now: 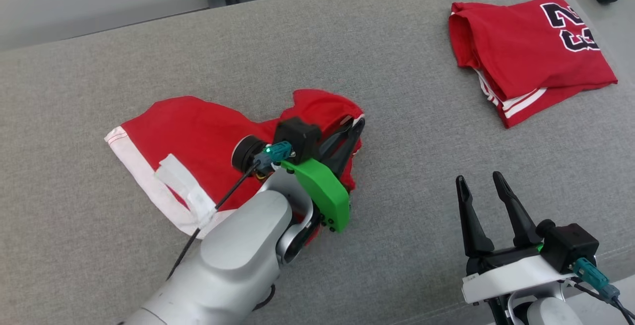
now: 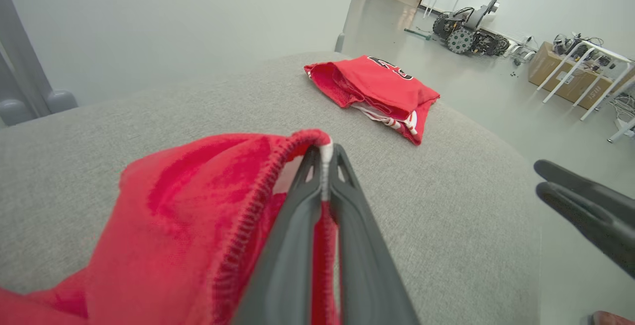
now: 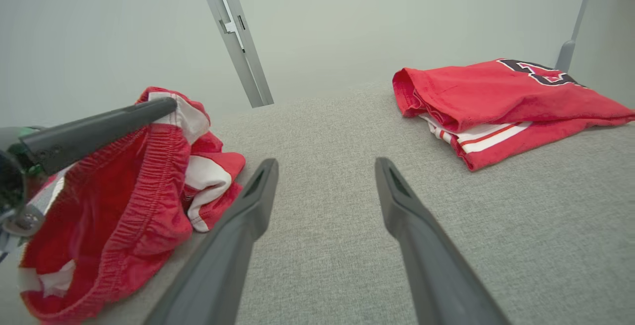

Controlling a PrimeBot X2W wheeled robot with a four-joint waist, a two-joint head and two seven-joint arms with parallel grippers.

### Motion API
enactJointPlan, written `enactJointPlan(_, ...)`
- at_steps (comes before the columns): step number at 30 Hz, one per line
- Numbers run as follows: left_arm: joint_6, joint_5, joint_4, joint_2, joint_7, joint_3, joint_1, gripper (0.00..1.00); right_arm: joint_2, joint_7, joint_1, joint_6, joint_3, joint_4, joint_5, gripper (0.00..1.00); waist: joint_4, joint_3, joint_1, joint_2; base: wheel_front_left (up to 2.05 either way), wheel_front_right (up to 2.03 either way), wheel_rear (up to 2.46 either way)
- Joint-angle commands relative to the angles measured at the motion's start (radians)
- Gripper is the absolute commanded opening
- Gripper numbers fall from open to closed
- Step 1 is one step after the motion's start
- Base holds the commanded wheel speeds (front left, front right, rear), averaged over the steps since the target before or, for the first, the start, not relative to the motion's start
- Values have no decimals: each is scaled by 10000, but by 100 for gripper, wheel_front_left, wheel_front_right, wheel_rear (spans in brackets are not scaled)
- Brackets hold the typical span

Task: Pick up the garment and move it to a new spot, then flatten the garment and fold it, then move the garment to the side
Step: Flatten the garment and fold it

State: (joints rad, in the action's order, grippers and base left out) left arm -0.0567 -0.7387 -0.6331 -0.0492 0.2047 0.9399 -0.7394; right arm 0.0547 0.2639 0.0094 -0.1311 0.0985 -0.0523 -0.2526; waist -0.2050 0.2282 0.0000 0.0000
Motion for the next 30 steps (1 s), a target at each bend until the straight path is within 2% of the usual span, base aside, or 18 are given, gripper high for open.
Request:
enactJointPlan(1,-152,-120,289,-28,-178,34,-301,0,2,1,-14,8,-46,15,-57,100,-31,-218,0,0,0,0,0)
enactJointPlan(6,-334,-526,2049,-244,-987,11,-629,0,-14,0,347,8,-284,112,-14,100,331,-601,0,0,0,0,0)
enactJointPlan(9,-18,-697,3642,-673,-1285,-241,-429,0,37,1,578,8,-431,205,33,100,815,-781,0,0,0,0,0)
enactJointPlan(11,391,-826,4845,-1096,-1438,-484,-24,0,103,1,721,8,-503,249,60,100,1221,-874,0,0,0,0,0)
enactJointPlan(14,1277,-994,6563,-2143,-1639,-1054,747,0,215,0,811,8,-540,316,92,100,1817,-954,0,0,0,0,0)
enactJointPlan(18,2334,-1426,7889,-3375,-1754,-1685,2370,0,333,0,671,8,-611,382,45,100,2403,-925,0,0,0,0,0)
enactJointPlan(20,2650,-1665,8077,-3857,-1664,-1899,3167,0,363,0,577,8,-553,386,16,100,2607,-883,0,0,0,0,0)
enactJointPlan(24,2873,-1918,7658,-4345,-1274,-2122,4344,0,450,1,489,8,-258,198,-180,100,2943,-829,0,0,0,0,0)
enactJointPlan(30,2930,-1592,6252,-4371,-66,-2467,4909,0,758,0,381,8,536,-868,-879,100,3317,-809,0,0,0,0,0)
